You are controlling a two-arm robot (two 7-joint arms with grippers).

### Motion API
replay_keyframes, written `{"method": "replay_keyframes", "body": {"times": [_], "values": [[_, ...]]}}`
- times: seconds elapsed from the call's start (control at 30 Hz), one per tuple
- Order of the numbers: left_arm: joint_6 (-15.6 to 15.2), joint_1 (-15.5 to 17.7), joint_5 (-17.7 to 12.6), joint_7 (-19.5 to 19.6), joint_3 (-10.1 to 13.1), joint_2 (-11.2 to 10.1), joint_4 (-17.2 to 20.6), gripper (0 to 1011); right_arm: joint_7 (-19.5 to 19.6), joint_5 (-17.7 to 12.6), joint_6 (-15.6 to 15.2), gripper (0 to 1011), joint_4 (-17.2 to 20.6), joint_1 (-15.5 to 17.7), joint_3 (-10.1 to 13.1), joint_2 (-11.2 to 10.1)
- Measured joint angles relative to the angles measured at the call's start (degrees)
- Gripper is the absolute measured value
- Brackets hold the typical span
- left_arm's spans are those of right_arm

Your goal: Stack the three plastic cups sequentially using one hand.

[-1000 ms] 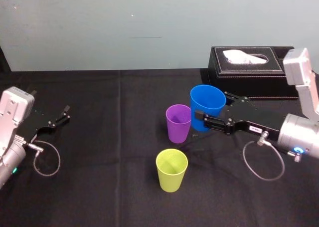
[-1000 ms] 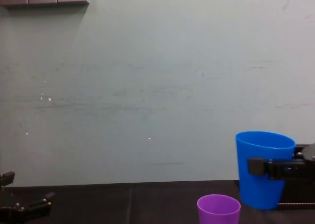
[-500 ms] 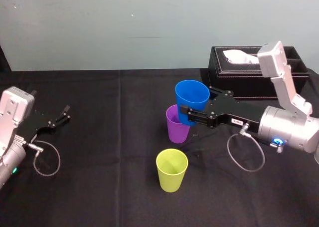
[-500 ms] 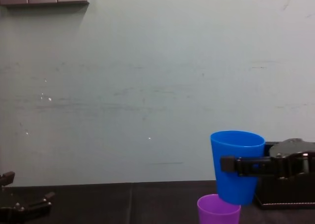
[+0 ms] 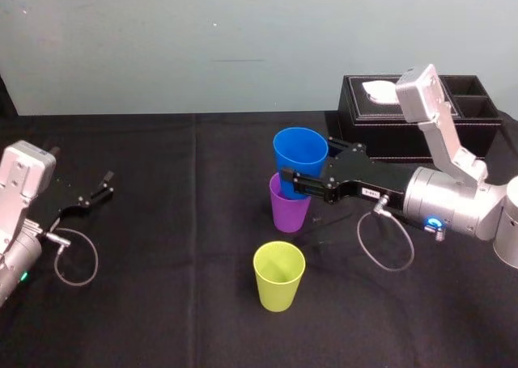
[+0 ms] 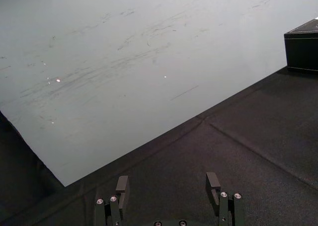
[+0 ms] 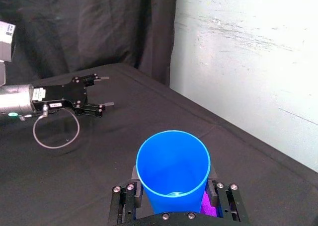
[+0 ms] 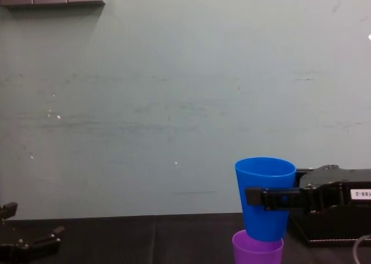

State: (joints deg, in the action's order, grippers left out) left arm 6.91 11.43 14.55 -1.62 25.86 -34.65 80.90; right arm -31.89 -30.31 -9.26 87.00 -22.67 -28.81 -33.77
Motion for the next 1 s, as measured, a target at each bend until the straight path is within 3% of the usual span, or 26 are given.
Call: {"method": "replay_keyframes", "body": {"times": [1.0], "values": [[0.0, 0.0, 0.0, 0.0, 0.0, 0.0, 0.0, 1010, 0.1, 3.2, -0.6, 735, -6.6, -3.5, -1.1, 4.1]]}}
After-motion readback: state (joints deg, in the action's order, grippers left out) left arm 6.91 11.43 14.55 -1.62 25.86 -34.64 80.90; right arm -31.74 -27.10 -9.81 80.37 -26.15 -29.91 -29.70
